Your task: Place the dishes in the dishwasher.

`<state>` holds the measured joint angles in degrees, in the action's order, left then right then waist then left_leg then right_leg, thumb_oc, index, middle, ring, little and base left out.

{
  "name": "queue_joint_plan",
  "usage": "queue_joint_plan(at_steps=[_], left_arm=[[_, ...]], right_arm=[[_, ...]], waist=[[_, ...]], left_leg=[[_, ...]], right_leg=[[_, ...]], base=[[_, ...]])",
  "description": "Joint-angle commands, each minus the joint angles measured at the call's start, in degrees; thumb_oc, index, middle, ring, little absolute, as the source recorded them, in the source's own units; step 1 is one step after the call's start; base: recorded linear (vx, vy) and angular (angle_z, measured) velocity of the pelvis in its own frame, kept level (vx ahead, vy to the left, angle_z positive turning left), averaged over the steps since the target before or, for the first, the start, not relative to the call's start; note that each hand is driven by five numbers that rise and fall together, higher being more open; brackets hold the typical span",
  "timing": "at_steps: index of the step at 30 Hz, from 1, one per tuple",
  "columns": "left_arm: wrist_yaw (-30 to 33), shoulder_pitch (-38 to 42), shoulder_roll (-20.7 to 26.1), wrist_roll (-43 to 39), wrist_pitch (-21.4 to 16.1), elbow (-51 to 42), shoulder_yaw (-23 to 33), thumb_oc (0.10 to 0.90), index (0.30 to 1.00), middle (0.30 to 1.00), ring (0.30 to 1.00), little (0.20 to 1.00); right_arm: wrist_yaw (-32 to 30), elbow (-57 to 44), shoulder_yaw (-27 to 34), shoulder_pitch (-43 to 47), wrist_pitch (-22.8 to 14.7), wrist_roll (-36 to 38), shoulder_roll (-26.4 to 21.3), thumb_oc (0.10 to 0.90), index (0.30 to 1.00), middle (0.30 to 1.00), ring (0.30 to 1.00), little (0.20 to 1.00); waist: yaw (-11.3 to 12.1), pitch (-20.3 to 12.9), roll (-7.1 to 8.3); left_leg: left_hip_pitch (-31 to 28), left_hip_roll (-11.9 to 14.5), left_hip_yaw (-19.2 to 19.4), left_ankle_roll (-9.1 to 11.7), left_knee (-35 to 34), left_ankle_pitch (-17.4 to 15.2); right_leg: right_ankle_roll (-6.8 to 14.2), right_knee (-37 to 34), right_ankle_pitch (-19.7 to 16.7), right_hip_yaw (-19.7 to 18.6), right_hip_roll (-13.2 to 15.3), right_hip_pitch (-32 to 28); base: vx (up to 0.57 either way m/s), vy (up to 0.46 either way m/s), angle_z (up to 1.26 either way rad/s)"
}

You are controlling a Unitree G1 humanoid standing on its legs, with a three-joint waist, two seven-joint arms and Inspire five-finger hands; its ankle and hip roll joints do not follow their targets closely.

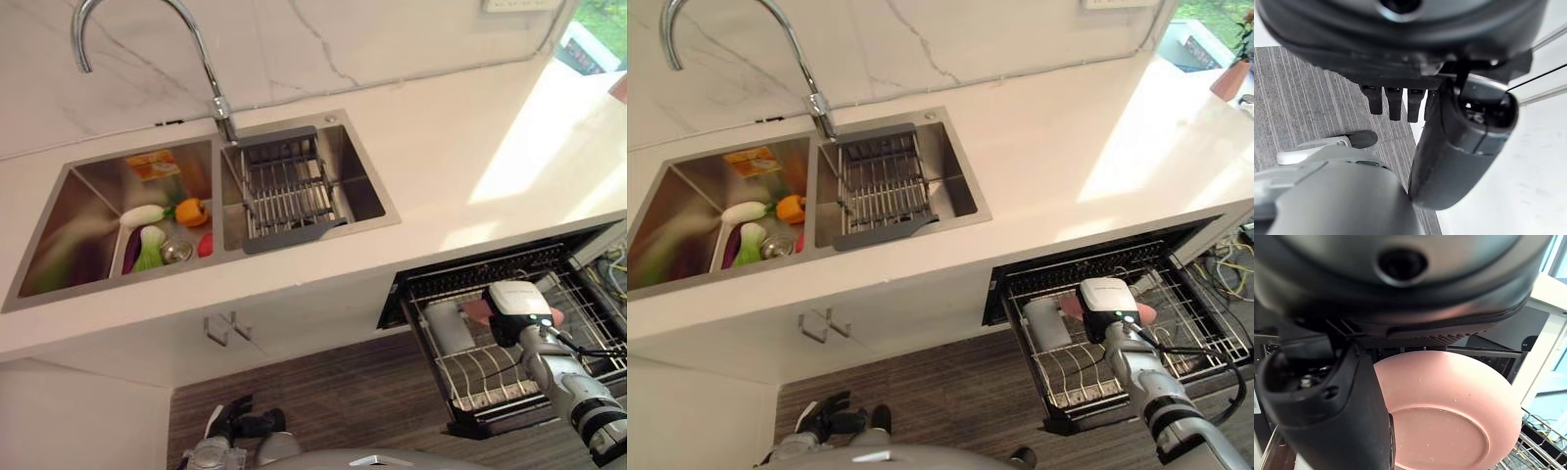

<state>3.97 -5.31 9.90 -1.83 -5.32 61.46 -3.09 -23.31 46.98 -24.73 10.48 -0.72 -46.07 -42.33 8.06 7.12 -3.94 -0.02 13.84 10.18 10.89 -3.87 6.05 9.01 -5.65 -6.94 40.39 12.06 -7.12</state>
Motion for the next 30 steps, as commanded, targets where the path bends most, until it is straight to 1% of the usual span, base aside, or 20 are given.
queue_joint_plan(at_steps=[1, 5, 6, 10, 11, 12, 13, 14, 17, 19, 22, 25, 30], left_arm=[[0.5, -5.8, 3.2, 2.0, 2.0, 4.5, -6.1, 0.8, 0.9, 0.9, 0.9, 0.9], [0.9, -5.6, 3.0, 2.4, 1.8, 4.6, -6.3, 0.8, 0.9, 0.9, 0.9, 0.9], [0.8, -5.8, 2.9, 2.6, 1.6, 4.3, -6.6, 0.8, 0.9, 0.9, 0.9, 0.9], [0.7, -5.8, 3.0, 2.7, 1.4, 4.3, -6.9, 0.8, 0.9, 0.9, 0.9, 0.9], [0.7, -5.6, 3.2, 2.5, 1.3, 3.8, -7.0, 0.8, 0.9, 0.9, 0.9, 0.9], [0.7, -5.5, 3.3, 2.5, 1.3, 3.8, -6.9, 0.8, 0.9, 0.9, 0.9, 0.9], [0.7, -5.5, 3.3, 2.5, 1.3, 3.8, -6.9, 0.8, 0.9, 0.9, 0.9, 0.9], [0.7, -5.4, 3.4, 2.7, 1.2, 3.5, -7.1, 0.8, 0.9, 0.9, 0.9, 0.9], [0.8, -5.3, 3.3, 2.8, 1.3, 3.8, -7.0, 0.8, 0.9, 0.9, 0.9, 0.9], [1.2, -5.1, 3.1, 3.1, 1.5, 3.7, -6.7, 0.8, 0.9, 0.9, 0.9, 0.9], [1.5, -5.3, 2.9, 3.1, 1.6, 3.5, -6.5, 0.8, 0.9, 0.9, 0.9, 0.9], [1.5, -5.6, 2.8, 3.1, 1.7, 3.6, -6.2, 0.8, 0.9, 0.9, 0.9, 0.9], [1.6, -5.7, 2.5, 3.3, 1.9, 3.9, -5.9, 0.8, 0.9, 0.9, 0.9, 0.9]], right_arm=[[-5.9, 3.4, 0.6, 4.9, 4.7, -2.6, 0.1, 0.4, 0.3, 0.3, 0.3, 0.3], [-5.7, 3.2, 0.0, 5.2, 5.1, -4.8, -0.1, 0.4, 0.3, 0.3, 0.3, 0.3], [-6.9, 3.6, -0.1, 5.4, 5.8, -6.0, -0.7, 0.4, 0.3, 0.3, 0.3, 0.3], [-8.9, 2.9, 0.6, 5.6, 6.5, -6.4, -1.3, 0.4, 0.3, 0.3, 0.3, 0.3], [-10.6, 2.0, 1.1, 5.6, 6.9, -6.7, -1.4, 0.4, 0.3, 0.3, 0.3, 0.3], [-10.7, 1.9, 1.0, 5.4, 7.0, -6.9, -1.3, 0.411, 0.316, 0.316, 0.316, 0.316], [-10.7, 1.9, 1.0, 5.4, 7.0, -7.0, -1.2, 0.576, 0.564, 0.564, 0.564, 0.564], [-10.1, 2.4, 0.4, 4.5, 6.6, -6.9, 0.0, 0.8, 0.9, 0.9, 0.9, 0.9], [-9.6, 2.1, 0.6, 3.1, 6.1, -6.3, 0.9, 0.8, 0.9, 0.9, 0.9, 0.9], [-8.4, 2.6, 1.0, 0.5, 5.0, -4.4, 2.9, 0.8, 0.9, 0.9, 0.9, 0.9], [-7.7, 2.0, 1.6, -2.1, 4.1, -2.8, 4.2, 0.8, 0.9, 0.9, 0.9, 0.9], [-7.1, 0.7, 2.4, -3.6, 3.4, -1.5, 4.7, 0.8, 0.9, 0.9, 0.9, 0.9], [-6.9, -1.8, 4.7, -6.0, 2.0, 1.7, 5.5, 0.8, 0.9, 0.9, 0.9, 0.9]], waist=[[1.5, -0.5, 0.33], [1.4, -0.5, 0.25], [1.3, -0.5, 0.26], [1.0, -0.4, 0.25], [0.7, -0.5, 0.29], [0.6, -0.5, 0.3], [0.6, -0.5, 0.31], [0.5, -0.6, 0.4], [0.1, -0.8, 0.53], [-0.5, -0.9, 0.6], [-1.2, -1.0, 0.66], [-1.5, -1.1, 0.75], [-2.9, -1.8, 1.01]], left_leg=[[1.2, 0.6, 2.3, -0.5, -0.5, -0.1], [1.3, 0.5, 2.0, -0.5, -0.5, -0.2], [1.1, 0.4, 2.0, -0.6, -0.5, -0.3], [0.7, 0.3, 2.1, -0.7, -0.5, -0.5], [0.5, 0.2, 2.3, -0.7, -0.6, -0.7], [0.5, 0.2, 2.4, -0.7, -0.6, -0.7], [0.5, 0.2, 2.4, -0.7, -0.6, -0.7], [0.2, 0.1, 2.6, -0.7, -0.6, -0.9], [-0.1, 0.0, 2.8, -0.8, -0.6, -1.1], [-0.6, 0.0, 3.0, -0.9, -0.6, -1.5], [-1.4, -0.1, 3.3, -1.0, -0.5, -2.1], [-2.0, -0.2, 3.7, -1.1, -0.5, -2.4], [-3.6, -0.3, 5.0, -1.4, -0.3, -3.1]], right_leg=[[0.0, 0.7, 8.7, -1.6, -0.8, -2.6], [0.0, 0.7, 8.7, -1.6, -0.7, -2.6], [0.0, 0.7, 8.8, -1.6, -0.7, -2.7], [0.0, 0.7, 8.7, -1.9, -0.7, -2.9], [0.0, 0.7, 8.6, -2.1, -0.5, -2.7], [0.0, 0.7, 8.6, -2.2, -0.5, -2.7], [0.0, 0.7, 8.6, -2.2, -0.5, -2.7], [0.1, 0.7, 8.6, -2.5, -0.4, -2.7], [0.0, 0.7, 8.6, -2.6, -0.4, -2.8], [0.1, 0.7, 8.5, -2.9, -0.2, -2.9], [0.1, 0.7, 8.5, -3.4, 0.0, -3.1], [0.2, 0.7, 8.4, -3.9, 0.2, -3.3], [0.2, 0.7, 8.3, -5.0, 0.5, -3.6]], base=[[0.01, -0.009, 0.09], [0.02, -0.008, 0.06], [0.0, 0.0, 0.0], [0.0, 0.0, 0.0], [0.0, 0.0, 0.0], [0.0, 0.0, 0.0], [0.0, 0.0, 0.0], [0.0, 0.0, 0.0], [0.01, 0.001, -0.03], [0.01, 0.004, -0.02], [0.0, 0.0, 0.0], [0.0, 0.02, -0.09], [-0.01, 0.022, -0.17]])
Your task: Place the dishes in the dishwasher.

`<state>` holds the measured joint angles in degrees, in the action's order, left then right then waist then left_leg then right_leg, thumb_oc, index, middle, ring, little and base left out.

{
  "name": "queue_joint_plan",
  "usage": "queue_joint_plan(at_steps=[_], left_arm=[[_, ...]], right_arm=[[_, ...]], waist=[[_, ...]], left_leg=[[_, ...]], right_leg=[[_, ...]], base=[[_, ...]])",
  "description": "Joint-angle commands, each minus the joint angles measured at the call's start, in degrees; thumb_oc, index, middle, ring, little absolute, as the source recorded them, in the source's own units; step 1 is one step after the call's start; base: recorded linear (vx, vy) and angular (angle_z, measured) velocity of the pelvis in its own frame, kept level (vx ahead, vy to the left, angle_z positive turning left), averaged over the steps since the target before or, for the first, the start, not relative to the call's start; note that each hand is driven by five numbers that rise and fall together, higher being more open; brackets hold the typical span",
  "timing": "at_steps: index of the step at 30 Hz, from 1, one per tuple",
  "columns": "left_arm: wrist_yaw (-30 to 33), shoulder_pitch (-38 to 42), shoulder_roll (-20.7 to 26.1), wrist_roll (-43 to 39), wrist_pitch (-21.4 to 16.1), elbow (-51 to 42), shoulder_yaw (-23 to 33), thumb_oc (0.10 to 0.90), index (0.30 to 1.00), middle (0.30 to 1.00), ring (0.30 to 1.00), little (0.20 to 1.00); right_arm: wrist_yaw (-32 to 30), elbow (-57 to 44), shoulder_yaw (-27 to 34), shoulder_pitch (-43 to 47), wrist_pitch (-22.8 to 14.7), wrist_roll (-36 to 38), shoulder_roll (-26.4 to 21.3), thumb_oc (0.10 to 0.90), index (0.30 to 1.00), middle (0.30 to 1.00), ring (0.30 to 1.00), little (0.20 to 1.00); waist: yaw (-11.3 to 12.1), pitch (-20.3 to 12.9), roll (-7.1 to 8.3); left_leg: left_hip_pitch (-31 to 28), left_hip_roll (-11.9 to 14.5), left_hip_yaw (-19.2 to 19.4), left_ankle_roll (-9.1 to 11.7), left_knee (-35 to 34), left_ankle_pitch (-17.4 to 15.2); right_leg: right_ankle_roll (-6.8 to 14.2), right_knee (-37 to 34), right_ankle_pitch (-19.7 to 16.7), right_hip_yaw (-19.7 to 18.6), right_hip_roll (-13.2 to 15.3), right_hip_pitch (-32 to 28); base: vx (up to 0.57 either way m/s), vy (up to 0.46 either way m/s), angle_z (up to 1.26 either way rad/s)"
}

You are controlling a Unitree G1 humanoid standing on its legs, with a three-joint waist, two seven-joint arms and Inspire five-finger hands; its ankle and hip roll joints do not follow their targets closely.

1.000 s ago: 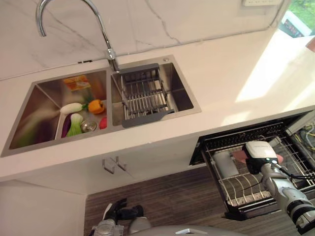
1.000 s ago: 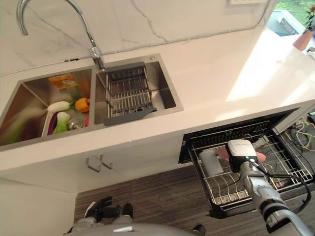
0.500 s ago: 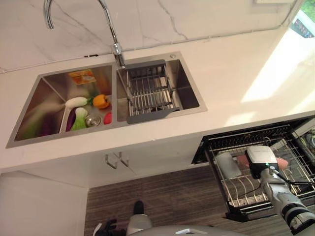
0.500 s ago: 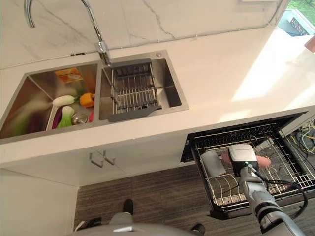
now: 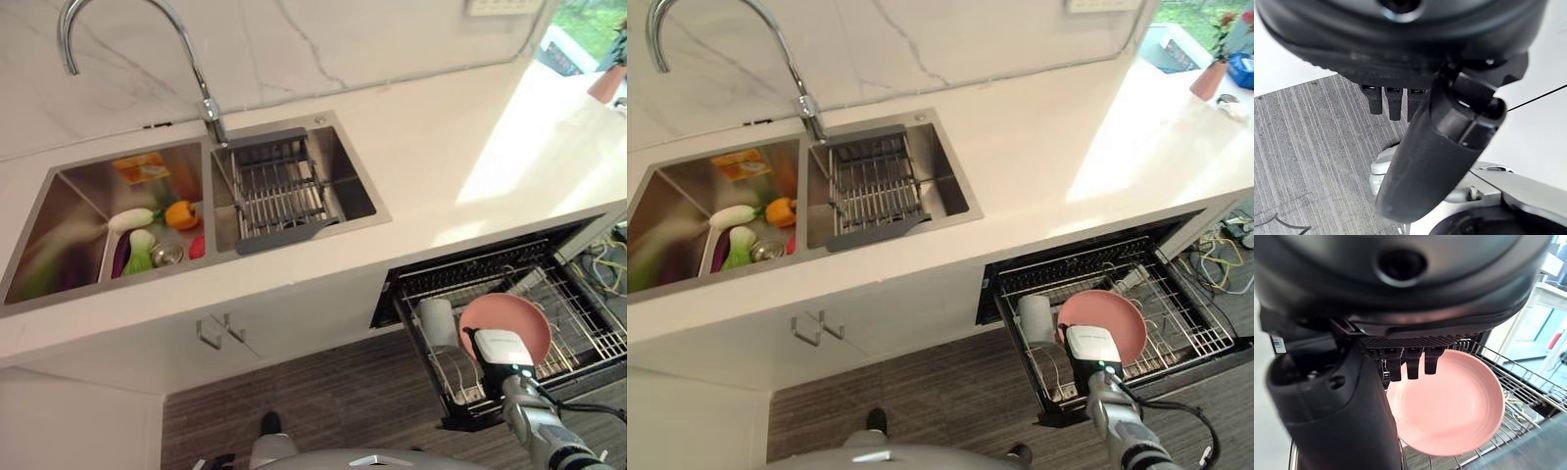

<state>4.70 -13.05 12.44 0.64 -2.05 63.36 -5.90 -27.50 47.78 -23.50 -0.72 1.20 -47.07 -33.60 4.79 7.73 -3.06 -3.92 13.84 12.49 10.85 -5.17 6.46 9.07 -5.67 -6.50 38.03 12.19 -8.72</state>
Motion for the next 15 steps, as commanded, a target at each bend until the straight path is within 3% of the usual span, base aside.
queue_joint_plan(at_steps=[1, 7, 10, 11, 12, 13, 14, 15], left_arm=[[0.9, 2.1, 0.0, 0.9, -1.3, 1.9, -3.2, 0.8, 0.9, 0.9, 0.9, 0.9], [1.2, 2.5, -0.1, 1.3, -0.8, 1.9, -2.5, 0.8, 0.9, 0.9, 0.9, 0.9], [1.5, 2.5, -0.5, 1.0, -0.6, 1.7, -2.0, 0.8, 0.9, 0.9, 0.9, 0.9], [1.9, 3.0, -0.8, 0.5, -0.4, 1.9, -1.7, 0.8, 0.9, 0.9, 0.9, 0.9], [2.1, 3.4, -0.9, 0.1, -0.3, 1.9, -1.6, 0.8, 0.9, 0.9, 0.9, 0.9], [2.3, 3.7, -1.0, -0.2, -0.3, 1.8, -1.4, 0.8, 0.9, 0.9, 0.9, 0.9], [2.3, 4.0, -1.1, -0.4, -0.2, 1.5, -1.5, 0.8, 0.9, 0.9, 0.9, 0.9], [2.2, 4.2, -1.3, -0.4, -0.2, 1.5, -1.6, 0.8, 0.9, 0.9, 0.9, 0.9]], right_arm=[[-2.8, -3.1, 4.2, 5.0, -0.1, 3.4, -3.3, 0.8, 0.9, 0.9, 0.9, 0.9], [-5.3, -11.4, 11.9, 3.4, -0.5, 8.1, -6.3, 0.8, 0.9, 0.9, 0.9, 0.9], [-7.9, -16.9, 19.7, 0.7, 0.5, 10.4, -8.1, 0.8, 0.9, 0.9, 0.9, 0.9], [-10.9, -19.1, 25.5, -0.3, 1.3, 13.4, -8.2, 0.8, 0.9, 0.9, 0.9, 0.9], [-12.6, -19.4, 28.0, -0.6, 1.5, 14.9, -8.0, 0.703, 0.754, 0.754, 0.754, 0.754], [-14.2, -18.5, 30.2, -0.9, 1.9, 16.7, -7.4, 0.576, 0.564, 0.564, 0.564, 0.564], [-15.4, -16.5, 32.4, -1.5, 2.3, 18.9, -6.7, 0.406, 0.309, 0.309, 0.309, 0.309], [-16.2, -13.8, 34.0, -1.9, 2.8, 20.8, -6.0, 0.4, 0.3, 0.3, 0.3, 0.3]], waist=[[0.2, -2.5, 0.2], [-1.5, -3.3, 0.44], [-2.6, -3.8, 0.41], [-3.5, -3.9, 0.38], [-4.0, -4.0, 0.41], [-4.6, -4.1, 0.42], [-4.7, -4.2, 0.44], [-5.1, -4.3, 0.5]], left_leg=[[0.0, -0.3, 2.8, -1.4, 1.0, -3.7], [-1.2, -0.2, 3.9, -1.6, 1.0, -4.2], [-2.0, -0.2, 4.8, -1.8, 1.0, -4.8], [-2.5, -0.4, 5.5, -2.0, 0.9, -5.1], [-2.6, -0.4, 5.8, -2.1, 0.9, -5.2], [-2.8, -0.5, 6.1, -2.2, 0.9, -5.4], [-3.0, -0.5, 6.4, -2.4, 0.9, -5.6], [-3.1, -0.6, 6.6, -2.5, 0.8, -5.7]], right_leg=[[0.2, 0.7, 7.8, -2.8, 0.5, -2.1], [0.3, 0.8, 7.4, -3.8, 0.7, -1.8], [0.5, 0.8, 7.1, -4.8, 0.9, -1.3], [0.6, 0.9, 6.7, -5.7, 1.0, -0.7], [0.7, 0.9, 6.4, -6.2, 1.1, -0.3], [0.9, 1.0, 6.2, -6.6, 1.2, 0.0], [0.9, 1.0, 6.0, -6.9, 1.3, 0.3], [1.0, 1.0, 5.9, -7.2, 1.3, 0.5]], base=[[-0.02, 0.023, -0.15], [-0.01, 0.019, -0.08], [-0.01, 0.026, -0.13], [-0.01, 0.045, -0.28], [-0.02, 0.046, -0.38], [-0.02, 0.03, -0.38], [-0.01, 0.025, -0.36], [0.0, 0.022, -0.29]])
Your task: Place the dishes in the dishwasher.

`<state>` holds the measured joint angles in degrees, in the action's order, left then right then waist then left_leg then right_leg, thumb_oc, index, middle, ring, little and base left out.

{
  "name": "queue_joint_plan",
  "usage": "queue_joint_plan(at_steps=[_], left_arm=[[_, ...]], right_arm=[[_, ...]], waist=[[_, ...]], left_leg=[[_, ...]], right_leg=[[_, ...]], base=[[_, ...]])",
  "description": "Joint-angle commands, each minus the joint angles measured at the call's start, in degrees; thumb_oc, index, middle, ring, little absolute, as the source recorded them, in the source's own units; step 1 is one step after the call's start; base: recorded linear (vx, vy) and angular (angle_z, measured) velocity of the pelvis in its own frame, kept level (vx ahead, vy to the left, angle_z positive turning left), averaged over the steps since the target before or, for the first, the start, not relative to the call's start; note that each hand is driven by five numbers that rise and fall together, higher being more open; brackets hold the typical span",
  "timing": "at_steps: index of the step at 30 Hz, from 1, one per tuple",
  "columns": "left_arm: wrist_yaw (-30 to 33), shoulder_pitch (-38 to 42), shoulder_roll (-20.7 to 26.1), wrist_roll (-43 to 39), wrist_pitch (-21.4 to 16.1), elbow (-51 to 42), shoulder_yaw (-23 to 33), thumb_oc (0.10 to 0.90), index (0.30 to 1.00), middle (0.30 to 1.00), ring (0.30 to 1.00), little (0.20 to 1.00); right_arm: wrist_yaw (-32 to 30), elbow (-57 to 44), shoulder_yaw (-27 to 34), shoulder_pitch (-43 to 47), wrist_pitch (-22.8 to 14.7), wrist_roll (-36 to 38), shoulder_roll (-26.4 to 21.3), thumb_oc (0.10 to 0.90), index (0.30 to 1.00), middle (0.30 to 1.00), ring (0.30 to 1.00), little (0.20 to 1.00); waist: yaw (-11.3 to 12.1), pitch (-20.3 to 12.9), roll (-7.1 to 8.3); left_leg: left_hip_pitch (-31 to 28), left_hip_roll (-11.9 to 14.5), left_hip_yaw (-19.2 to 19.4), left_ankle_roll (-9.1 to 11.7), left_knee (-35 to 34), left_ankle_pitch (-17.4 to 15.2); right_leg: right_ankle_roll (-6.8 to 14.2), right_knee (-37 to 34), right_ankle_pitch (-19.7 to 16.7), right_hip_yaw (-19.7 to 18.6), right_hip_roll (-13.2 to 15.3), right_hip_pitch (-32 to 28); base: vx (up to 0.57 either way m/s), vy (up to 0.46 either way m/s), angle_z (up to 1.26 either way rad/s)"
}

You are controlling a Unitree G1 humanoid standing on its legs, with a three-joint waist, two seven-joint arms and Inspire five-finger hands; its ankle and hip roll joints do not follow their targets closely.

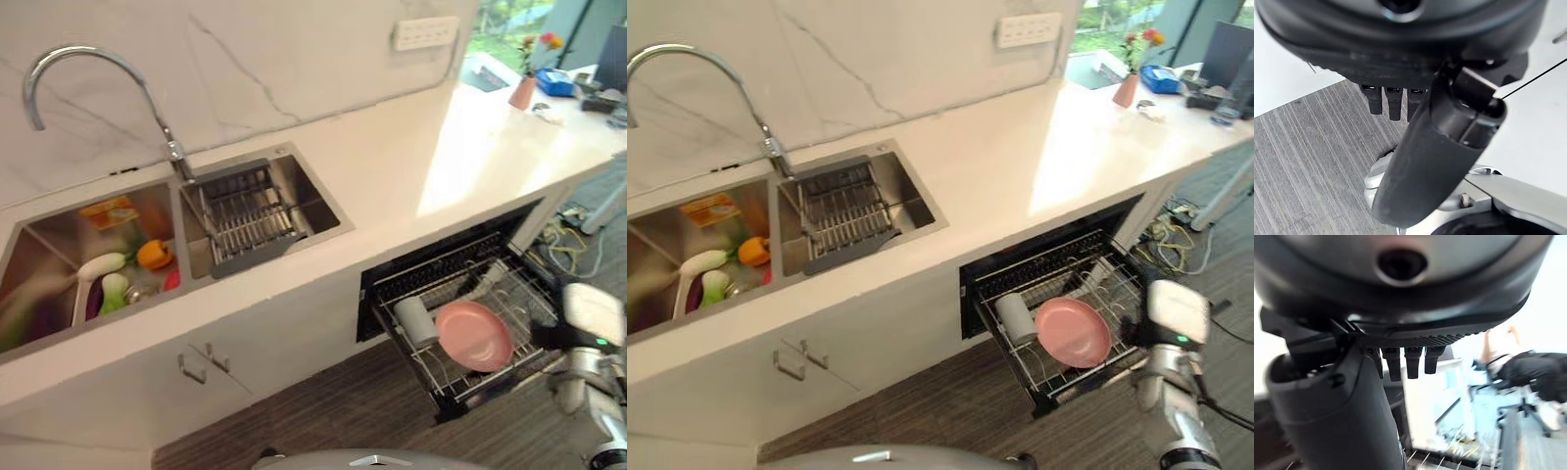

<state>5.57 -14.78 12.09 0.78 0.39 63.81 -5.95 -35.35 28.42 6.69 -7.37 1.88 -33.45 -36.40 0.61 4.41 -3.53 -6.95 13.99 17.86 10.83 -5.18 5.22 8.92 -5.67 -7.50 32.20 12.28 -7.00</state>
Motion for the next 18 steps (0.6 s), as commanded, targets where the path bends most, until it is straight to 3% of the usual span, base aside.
queue_joint_plan(at_steps=[1, 4, 7, 11, 18], left_arm=[[1.3, 6.3, -1.1, -0.7, -2.6, 1.2, -1.5, 0.8, 0.9, 0.9, 0.9, 0.9], [1.3, 6.9, -1.5, -1.4, -2.6, 1.2, -1.9, 0.8, 0.9, 0.9, 0.9, 0.9], [1.4, 7.1, -1.9, -1.9, -2.5, 1.4, -2.1, 0.8, 0.9, 0.9, 0.9, 0.9], [1.6, 6.5, -2.2, -1.8, -2.0, 2.1, -1.8, 0.8, 0.9, 0.9, 0.9, 0.9], [1.9, 5.1, -1.9, -2.1, -2.1, 1.9, -1.6, 0.8, 0.9, 0.9, 0.9, 0.9]], right_arm=[[-8.9, 8.1, 5.3, 3.9, 2.3, 9.3, -2.4, 0.4, 0.3, 0.3, 0.3, 0.3], [-10.1, 14.0, 9.4, 1.1, 2.1, 16.2, 1.3, 0.4, 0.3, 0.3, 0.3, 0.3], [-9.8, 17.6, 9.3, 0.7, 1.2, 19.9, 4.0, 0.4, 0.3, 0.3, 0.3, 0.3], [-5.1, 13.6, 2.9, -0.3, -0.4, 19.0, 9.3, 0.4, 0.3, 0.3, 0.3, 0.3], [0.2, 12.7, -8.3, 4.8, -1.9, 15.6, 10.9, 0.4, 0.3, 0.3, 0.3, 0.3]], waist=[[-1.2, -1.0, 1.04], [-1.8, -1.0, 1.31], [-2.0, -0.8, 1.3], [-1.8, -0.3, 1.25], [-0.3, 0.7, 0.75]], left_leg=[[-0.2, -0.8, 1.4, -2.5, 0.8, -4.6], [-0.3, -1.3, 1.3, -2.8, 0.7, -5.0], [-0.2, -1.6, 1.1, -2.9, 0.7, -5.1], [0.1, -2.2, 0.9, -3.1, 0.5, -5.1], [0.8, -2.8, -0.2, -3.1, 0.5, -4.8]], right_leg=[[1.2, 1.0, 6.7, -1.7, 1.3, -1.1], [1.3, 1.0, 6.3, -2.0, 1.5, -0.9], [1.4, 1.1, 6.0, -2.1, 1.7, -0.8], [1.6, 1.1, 5.6, -1.9, 2.3, -0.8], [1.8, 1.1, 5.4, 0.1, 3.0, -1.7]], base=[[0.01, 0.013, -0.22], [0.02, 0.01, -0.12], [0.0, 0.007, -0.06], [0.0, 0.013, -0.08], [0.0, 0.03, 0.09]])
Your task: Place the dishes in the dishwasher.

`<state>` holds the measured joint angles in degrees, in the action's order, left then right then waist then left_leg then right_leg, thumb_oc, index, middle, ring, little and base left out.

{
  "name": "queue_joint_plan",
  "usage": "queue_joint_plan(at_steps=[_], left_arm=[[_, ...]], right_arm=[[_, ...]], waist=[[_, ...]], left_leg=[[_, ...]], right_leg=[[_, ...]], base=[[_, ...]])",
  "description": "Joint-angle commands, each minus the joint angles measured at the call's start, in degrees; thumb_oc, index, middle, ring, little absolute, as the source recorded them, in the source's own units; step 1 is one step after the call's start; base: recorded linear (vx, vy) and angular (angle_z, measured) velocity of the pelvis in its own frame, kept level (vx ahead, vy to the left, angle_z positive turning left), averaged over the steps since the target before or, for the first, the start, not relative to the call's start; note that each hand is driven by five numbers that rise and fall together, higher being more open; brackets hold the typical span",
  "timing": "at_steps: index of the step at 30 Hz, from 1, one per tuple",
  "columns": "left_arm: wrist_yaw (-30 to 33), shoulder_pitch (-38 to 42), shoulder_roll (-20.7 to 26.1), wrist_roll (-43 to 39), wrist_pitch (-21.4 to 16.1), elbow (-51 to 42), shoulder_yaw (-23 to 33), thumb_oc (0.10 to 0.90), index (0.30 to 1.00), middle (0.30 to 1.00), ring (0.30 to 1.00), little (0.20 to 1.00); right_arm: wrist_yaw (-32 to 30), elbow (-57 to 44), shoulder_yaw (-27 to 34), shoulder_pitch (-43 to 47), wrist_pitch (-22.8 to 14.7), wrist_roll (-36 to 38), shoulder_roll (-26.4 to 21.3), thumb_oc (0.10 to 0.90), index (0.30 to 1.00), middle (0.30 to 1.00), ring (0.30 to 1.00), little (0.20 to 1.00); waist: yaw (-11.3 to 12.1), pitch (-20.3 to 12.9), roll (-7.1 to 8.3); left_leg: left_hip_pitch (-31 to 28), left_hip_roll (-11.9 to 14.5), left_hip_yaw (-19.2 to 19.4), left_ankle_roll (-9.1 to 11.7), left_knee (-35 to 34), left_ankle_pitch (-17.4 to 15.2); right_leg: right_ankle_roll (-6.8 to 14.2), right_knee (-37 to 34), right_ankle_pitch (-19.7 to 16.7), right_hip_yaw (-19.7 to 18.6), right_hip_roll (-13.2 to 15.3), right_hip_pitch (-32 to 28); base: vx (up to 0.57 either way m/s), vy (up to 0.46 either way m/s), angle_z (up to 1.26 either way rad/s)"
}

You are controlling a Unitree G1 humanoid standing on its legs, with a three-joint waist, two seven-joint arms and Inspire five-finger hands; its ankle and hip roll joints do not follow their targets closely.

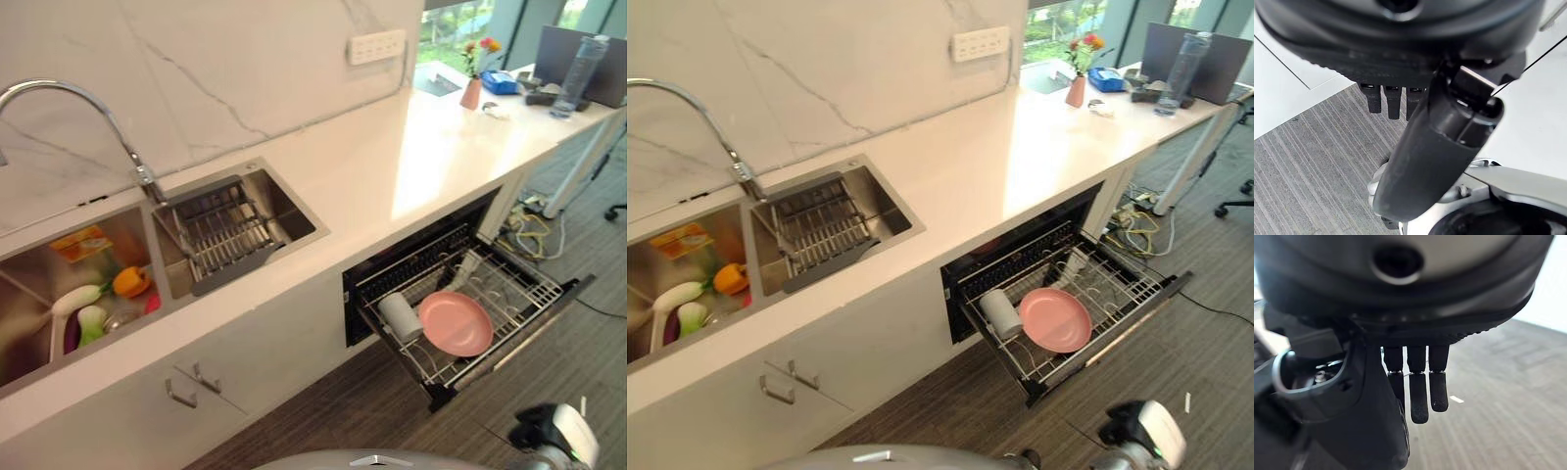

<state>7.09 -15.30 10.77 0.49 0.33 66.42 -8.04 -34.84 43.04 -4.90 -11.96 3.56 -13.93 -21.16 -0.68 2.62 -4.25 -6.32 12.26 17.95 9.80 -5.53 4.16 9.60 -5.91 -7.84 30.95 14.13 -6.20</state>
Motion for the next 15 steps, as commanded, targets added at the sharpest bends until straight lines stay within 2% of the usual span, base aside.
queue_joint_plan(at_steps=[1, 2, 4, 5, 7, 8, 9, 13, 15], left_arm=[[0.5, 5.5, -0.2, -2.0, -2.1, -0.8, 0.3, 0.8, 0.9, 0.9, 0.9, 0.9], [0.7, 5.5, 0.0, -2.0, -2.2, -0.8, 0.3, 0.8, 0.9, 0.9, 0.9, 0.9], [0.8, 5.4, 0.6, -1.9, -2.3, -0.8, -0.1, 0.8, 0.9, 0.9, 0.9, 0.9], [0.8, 5.6, 0.6, -1.9, -2.3, -0.8, 0.0, 0.8, 0.9, 0.9, 0.9, 0.9], [0.7, 5.7, 1.5, -1.5, -2.5, -0.3, -0.5, 0.8, 0.9, 0.9, 0.9, 0.9], [0.7, 5.9, 1.8, -1.4, -2.6, 0.1, -0.5, 0.8, 0.9, 0.9, 0.9, 0.9], [0.7, 6.0, 1.7, -1.4, -2.6, 0.2, -0.5, 0.8, 0.9, 0.9, 0.9, 0.9], [0.5, 6.1, 3.0, -1.1, -2.8, 1.5, -0.4, 0.8, 0.9, 0.9, 0.9, 0.9], [0.4, 6.1, 4.3, -1.4, -3.0, 1.9, -0.6, 0.8, 0.9, 0.9, 0.9, 0.9]], right_arm=[[0.6, -1.4, 1.5, 10.7, -3.7, -4.1, -4.3, 0.4, 0.3, 0.3, 0.3, 0.3], [1.1, -0.2, -0.1, 12.7, -3.9, -4.0, -4.3, 0.4, 0.3, 0.3, 0.3, 0.3], [2.8, 2.0, -3.5, 17.0, -4.0, -4.6, -5.4, 0.4, 0.3, 0.3, 0.3, 0.3], [2.8, 2.3, -3.6, 17.4, -4.1, -4.6, -5.4, 0.4, 0.3, 0.3, 0.3, 0.3], [3.9, 2.5, -5.5, 21.3, -3.9, -6.5, -8.6, 0.4, 0.3, 0.3, 0.3, 0.3], [3.9, 2.5, -5.6, 22.5, -3.9, -6.8, -9.8, 0.4, 0.3, 0.3, 0.3, 0.3], [3.9, 2.6, -5.6, 22.7, -3.9, -6.8, -9.9, 0.4, 0.3, 0.3, 0.3, 0.3], [4.3, 2.5, -6.6, 27.0, -3.7, -9.5, -15.5, 0.4, 0.3, 0.3, 0.3, 0.3], [4.5, 3.7, -8.4, 32.3, -3.6, -10.6, -20.1, 0.4, 0.3, 0.3, 0.3, 0.3]], waist=[[1.8, 2.8, 1.37], [2.4, 3.2, 1.38], [4.8, 4.1, 1.26], [4.6, 4.2, 1.28], [7.4, 5.1, 1.28], [8.2, 5.4, 1.28], [7.9, 5.5, 1.26], [11.5, 6.1, 1.51], [13.6, 7.0, 1.81]], left_leg=[[0.5, -1.3, -0.6, -2.1, 0.9, -3.5], [1.1, -1.6, -1.2, -2.1, 0.9, -3.3], [3.0, -2.5, -3.1, -2.3, 0.9, -2.8], [3.1, -2.6, -3.3, -2.3, 0.9, -2.7], [5.7, -3.9, -6.1, -2.5, 0.9, -2.1], [6.7, -4.3, -7.2, -2.6, 1.0, -1.8], [6.9, -4.4, -7.4, -2.6, 1.0, -1.7], [10.4, -6.2, -11.1, -3.1, 1.0, -1.0], [12.7, -7.1, -13.0, -3.3, 1.0, -0.5]], right_leg=[[1.1, 1.4, 5.6, 1.8, 1.3, -2.6], [1.2, 1.4, 5.5, 2.3, 1.5, -2.6], [1.4, 1.6, 5.3, 4.5, 2.3, -3.0], [1.4, 1.6, 5.3, 4.7, 2.3, -3.0], [1.7, 1.8, 4.8, 7.8, 3.3, -3.4], [1.9, 1.9, 4.6, 8.8, 3.6, -3.5], [1.9, 1.9, 4.6, 9.1, 3.6, -3.5], [2.4, 3.6, 4.8, 13.2, 5.1, -3.6], [2.9, 4.7, 4.8, 15.1, 6.2, -2.9]], base=[[-0.02, 0.025, 0.29], [-0.04, 0.047, 0.32], [-0.04, 0.047, 0.35], [-0.03, 0.037, 0.47], [-0.03, 0.029, 0.47], [-0.01, 0.015, 0.49], [-0.01, 0.025, 0.62], [0.02, 0.045, 0.69], [0.02, 0.057, 0.87]])
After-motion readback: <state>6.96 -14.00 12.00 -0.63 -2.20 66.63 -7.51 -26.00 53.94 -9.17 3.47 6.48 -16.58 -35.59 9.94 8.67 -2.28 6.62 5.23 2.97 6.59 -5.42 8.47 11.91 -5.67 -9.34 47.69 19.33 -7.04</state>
